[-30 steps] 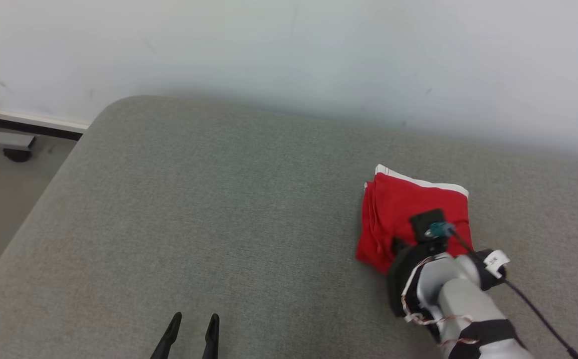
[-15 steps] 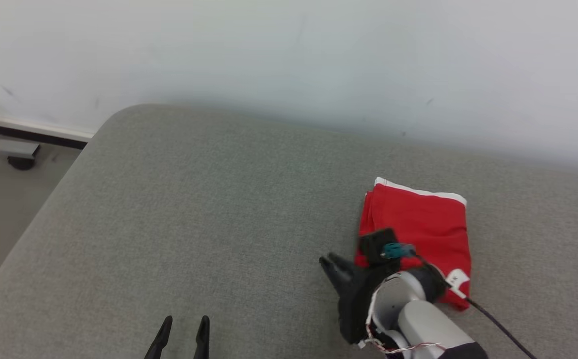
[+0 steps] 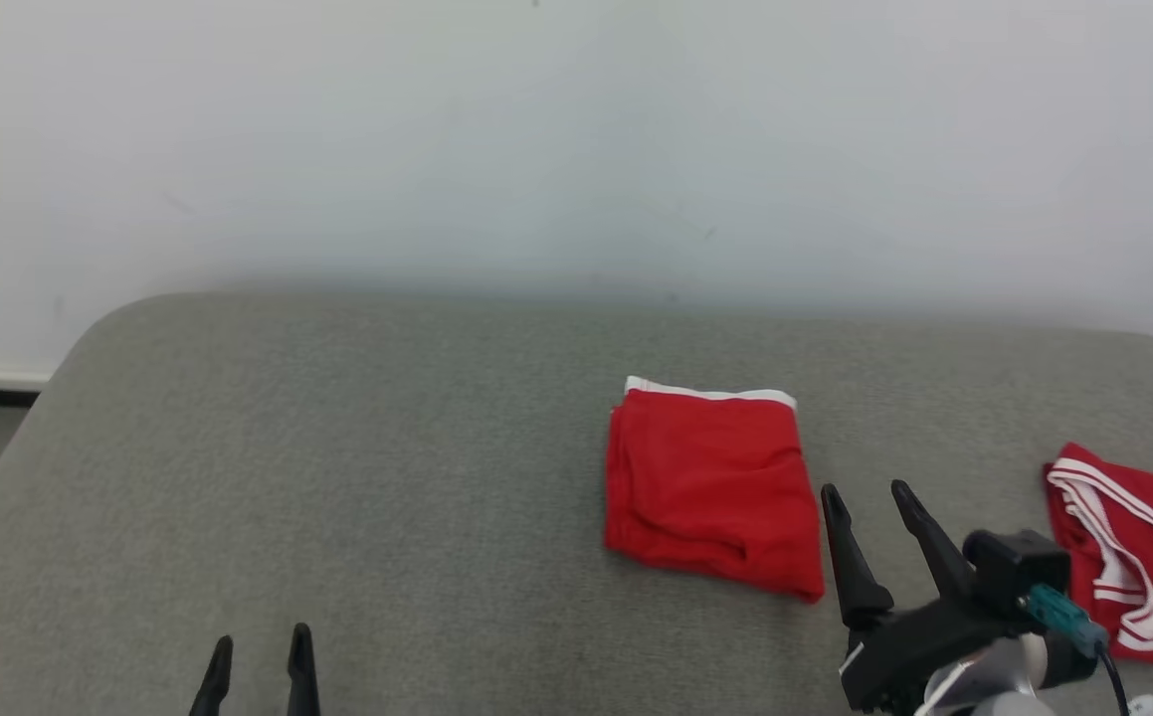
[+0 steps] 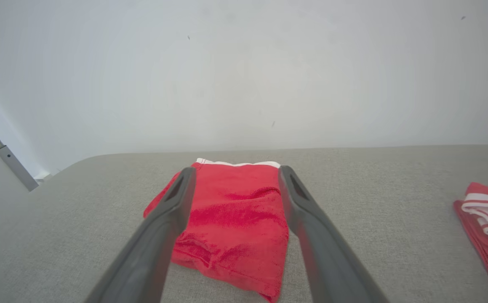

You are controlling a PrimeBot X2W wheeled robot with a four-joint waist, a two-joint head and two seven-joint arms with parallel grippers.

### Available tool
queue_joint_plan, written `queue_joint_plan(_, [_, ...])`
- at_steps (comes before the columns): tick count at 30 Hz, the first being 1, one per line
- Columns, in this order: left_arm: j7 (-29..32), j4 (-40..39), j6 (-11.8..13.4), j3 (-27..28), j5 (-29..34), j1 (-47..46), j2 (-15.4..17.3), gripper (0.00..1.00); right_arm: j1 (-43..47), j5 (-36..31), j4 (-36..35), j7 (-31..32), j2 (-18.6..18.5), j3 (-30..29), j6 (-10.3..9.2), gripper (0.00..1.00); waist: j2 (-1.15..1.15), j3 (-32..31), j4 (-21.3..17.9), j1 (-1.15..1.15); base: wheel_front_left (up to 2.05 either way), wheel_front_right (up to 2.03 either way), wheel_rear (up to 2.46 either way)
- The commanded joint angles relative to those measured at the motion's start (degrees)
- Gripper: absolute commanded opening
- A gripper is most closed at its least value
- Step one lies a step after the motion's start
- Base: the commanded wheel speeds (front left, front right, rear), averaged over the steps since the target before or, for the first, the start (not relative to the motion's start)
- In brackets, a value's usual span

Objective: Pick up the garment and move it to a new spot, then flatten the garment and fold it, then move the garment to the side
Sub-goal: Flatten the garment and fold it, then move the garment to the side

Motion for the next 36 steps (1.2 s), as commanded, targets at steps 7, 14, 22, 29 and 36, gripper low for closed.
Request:
queue_joint_plan(7, [-0.1,0.3,-2.3,4.8,1.9,2.9,-0.7,1.0,8.8,-0.5,-7.2,-2.9,0.2,-4.1,-0.12,1.0,0.0,-2.6,-6.7,0.0,0.0,0.0,0.0])
queue_joint_plan(14, [-0.1,4.1,-4.4,6.9,5.1,2.9,0.6,1.0,11.9,-2.5,-6.8,-2.2,-0.1,-6.0,-0.12,1.0,0.0,-3.9,-8.8,0.0,0.0,0.0,0.0])
queue_joint_plan(22, [-0.2,5.0,-5.1,9.5,7.3,4.0,-0.9,1.0,11.7,-2.8,-4.4,-2.6,0.0,-6.4,-0.12,1.0,0.0,-4.3,-10.1,0.0,0.0,0.0,0.0])
queue_joint_plan(29, [-0.2,6.0,-5.5,9.7,8.0,4.2,-1.8,1.0,11.6,-2.5,-3.5,-3.0,0.1,-6.5,-0.12,1.0,0.0,-4.4,-9.7,0.0,0.0,0.0,0.0])
queue_joint_plan(36, [-0.2,6.1,-5.5,9.5,8.9,4.4,-2.0,1.0,11.3,-1.9,-2.3,-3.0,0.1,-6.2,-0.12,1.0,0.0,-4.1,-9.0,0.0,0.0,0.0,0.0])
